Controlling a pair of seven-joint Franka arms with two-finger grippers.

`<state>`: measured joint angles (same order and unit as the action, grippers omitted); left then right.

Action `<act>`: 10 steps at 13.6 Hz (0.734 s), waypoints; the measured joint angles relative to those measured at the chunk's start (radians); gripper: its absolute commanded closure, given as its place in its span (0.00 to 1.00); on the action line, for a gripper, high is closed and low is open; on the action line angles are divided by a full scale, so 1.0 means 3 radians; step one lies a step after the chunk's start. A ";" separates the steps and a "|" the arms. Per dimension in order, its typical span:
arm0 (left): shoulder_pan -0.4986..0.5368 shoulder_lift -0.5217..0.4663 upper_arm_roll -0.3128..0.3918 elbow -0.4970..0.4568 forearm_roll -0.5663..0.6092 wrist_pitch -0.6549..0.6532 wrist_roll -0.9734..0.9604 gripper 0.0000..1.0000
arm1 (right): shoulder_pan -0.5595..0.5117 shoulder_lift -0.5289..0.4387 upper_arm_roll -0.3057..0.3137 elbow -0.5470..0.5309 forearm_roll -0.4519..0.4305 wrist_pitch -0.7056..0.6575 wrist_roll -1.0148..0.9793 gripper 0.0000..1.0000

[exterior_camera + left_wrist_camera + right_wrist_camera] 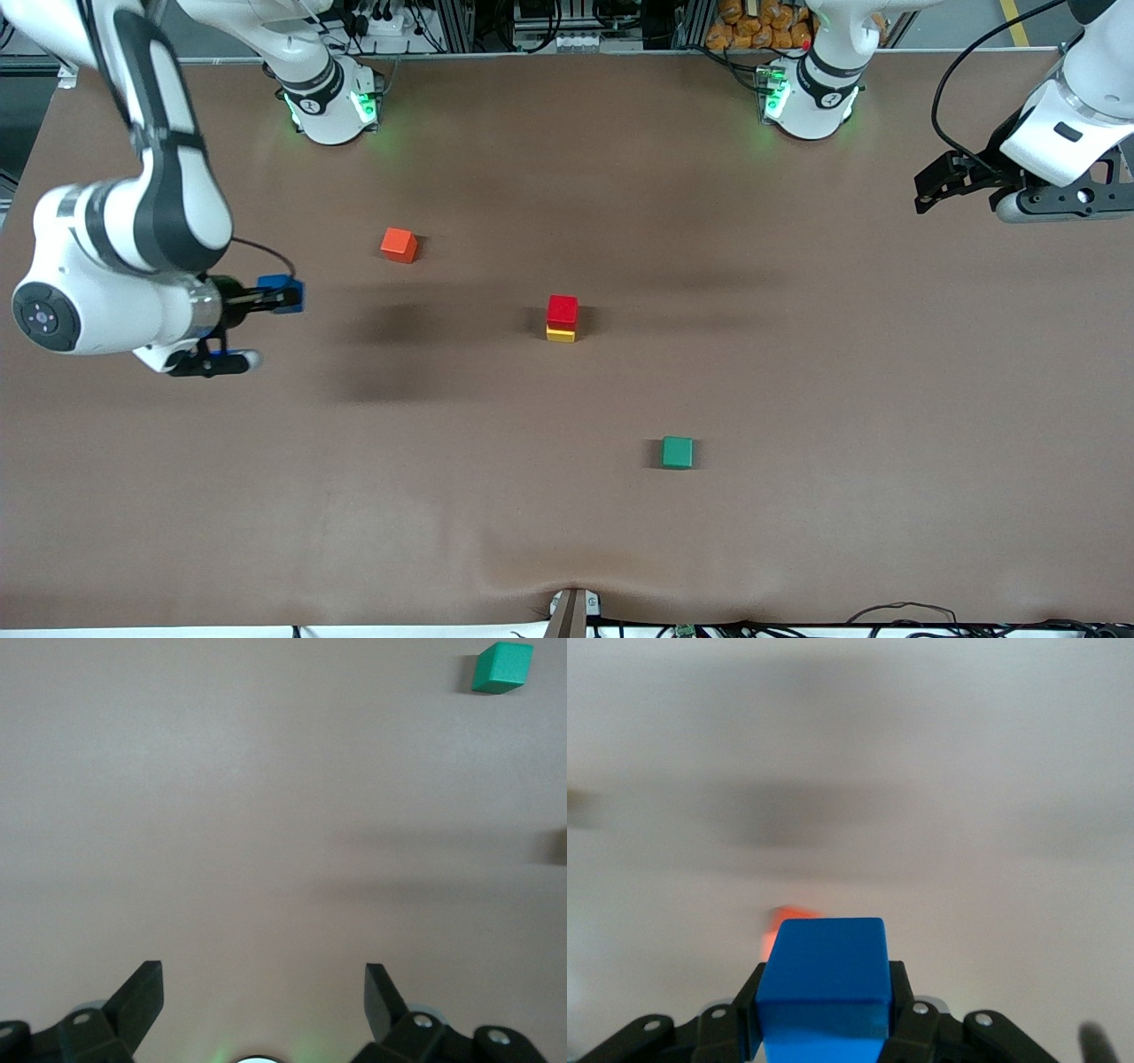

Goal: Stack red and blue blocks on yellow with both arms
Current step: 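Close the right gripper on the blue cube and lift it, then carry the blue cube with the right gripper over the red cube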

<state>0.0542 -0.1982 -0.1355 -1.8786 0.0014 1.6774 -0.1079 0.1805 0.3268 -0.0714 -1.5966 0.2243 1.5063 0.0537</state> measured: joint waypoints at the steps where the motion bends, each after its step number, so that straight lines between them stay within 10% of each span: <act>1: 0.0003 -0.0007 0.0001 0.0000 0.0000 0.0000 0.0003 0.00 | 0.0104 -0.0010 0.0001 0.0214 0.0157 -0.0182 0.0182 1.00; 10: 0.0015 -0.0023 0.0011 -0.0002 0.0000 0.0001 0.0018 0.00 | 0.1296 0.0217 0.0007 0.0859 0.0387 0.0550 0.1659 1.00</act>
<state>0.0587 -0.2050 -0.1322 -1.8794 0.0015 1.6777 -0.1026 0.5693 0.3920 -0.0692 -1.3389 0.3403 1.6711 0.5514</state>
